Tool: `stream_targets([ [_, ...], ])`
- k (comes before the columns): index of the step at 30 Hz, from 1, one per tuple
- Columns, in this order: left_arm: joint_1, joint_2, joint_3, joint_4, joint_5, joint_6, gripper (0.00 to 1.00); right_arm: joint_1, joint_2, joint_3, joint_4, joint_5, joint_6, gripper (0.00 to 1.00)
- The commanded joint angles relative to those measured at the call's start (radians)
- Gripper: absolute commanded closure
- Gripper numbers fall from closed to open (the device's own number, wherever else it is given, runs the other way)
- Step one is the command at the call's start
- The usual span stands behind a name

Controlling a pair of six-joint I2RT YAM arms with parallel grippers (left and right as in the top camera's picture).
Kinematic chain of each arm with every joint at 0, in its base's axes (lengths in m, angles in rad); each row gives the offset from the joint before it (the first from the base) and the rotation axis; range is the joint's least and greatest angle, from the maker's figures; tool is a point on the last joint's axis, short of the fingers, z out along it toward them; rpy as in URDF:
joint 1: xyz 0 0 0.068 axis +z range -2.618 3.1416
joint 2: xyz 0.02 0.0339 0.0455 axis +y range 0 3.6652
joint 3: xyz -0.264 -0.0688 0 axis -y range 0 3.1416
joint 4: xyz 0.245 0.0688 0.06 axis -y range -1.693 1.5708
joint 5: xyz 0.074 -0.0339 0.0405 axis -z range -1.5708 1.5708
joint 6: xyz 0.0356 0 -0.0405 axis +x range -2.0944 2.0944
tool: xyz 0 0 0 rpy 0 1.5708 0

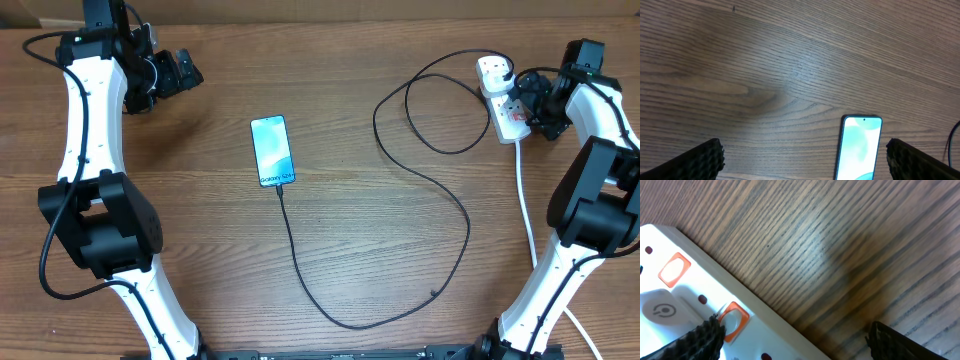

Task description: Plug charger to phone and switch on socket

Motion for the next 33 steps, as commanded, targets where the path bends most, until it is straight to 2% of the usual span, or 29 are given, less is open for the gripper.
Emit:
stream_targets([
  [1,-0.008,-0.006,0.012,0.0,-0.006,0.001,0.0,0.077,0.057,-0.02,-0.059,-0.062,-0.044,0.12],
  [7,-0.008,-0.006,0.012,0.0,-0.006,0.001,0.0,0.048,0.026,0.111,-0.223,-0.061,-0.068,0.16],
  [11,-0.008,-0.006,0.012,0.0,-0.006,0.001,0.0,0.027,0.0,0.264,-0.414,-0.027,-0.074,0.24],
  [16,-0.008,-0.006,0.012,0.0,-0.006,0.0,0.0,0.016,-0.038,0.444,-0.615,0.01,-0.08,0.26],
  [18,-0.008,-0.006,0.012,0.0,-0.006,0.001,0.0,0.027,-0.086,0.53,-0.723,-0.016,-0.143,0.3],
  [22,-0.008,-0.006,0.012,0.0,-0.006,0.001,0.0,0.065,-0.182,0.578,-0.808,-0.138,-0.279,0.38],
  [30,-0.008,-0.006,0.012,0.0,-0.006,0.001,0.0,0.161,-0.467,0.58,-0.906,-0.141,-0.28,0.38],
  [31,-0.008,-0.006,0.012,0.0,-0.006,0.001,0.0,0.174,-0.5,0.579,-0.919,-0.141,-0.275,0.37],
  [32,-0.008,-0.006,0.012,0.001,-0.006,0.001,0.0,0.188,-0.542,0.58,-0.939,-0.143,-0.272,0.25],
  [33,-0.008,-0.006,0.012,0.0,-0.006,0.001,0.0,0.2,-0.572,0.579,-0.955,-0.148,-0.273,0.0],
])
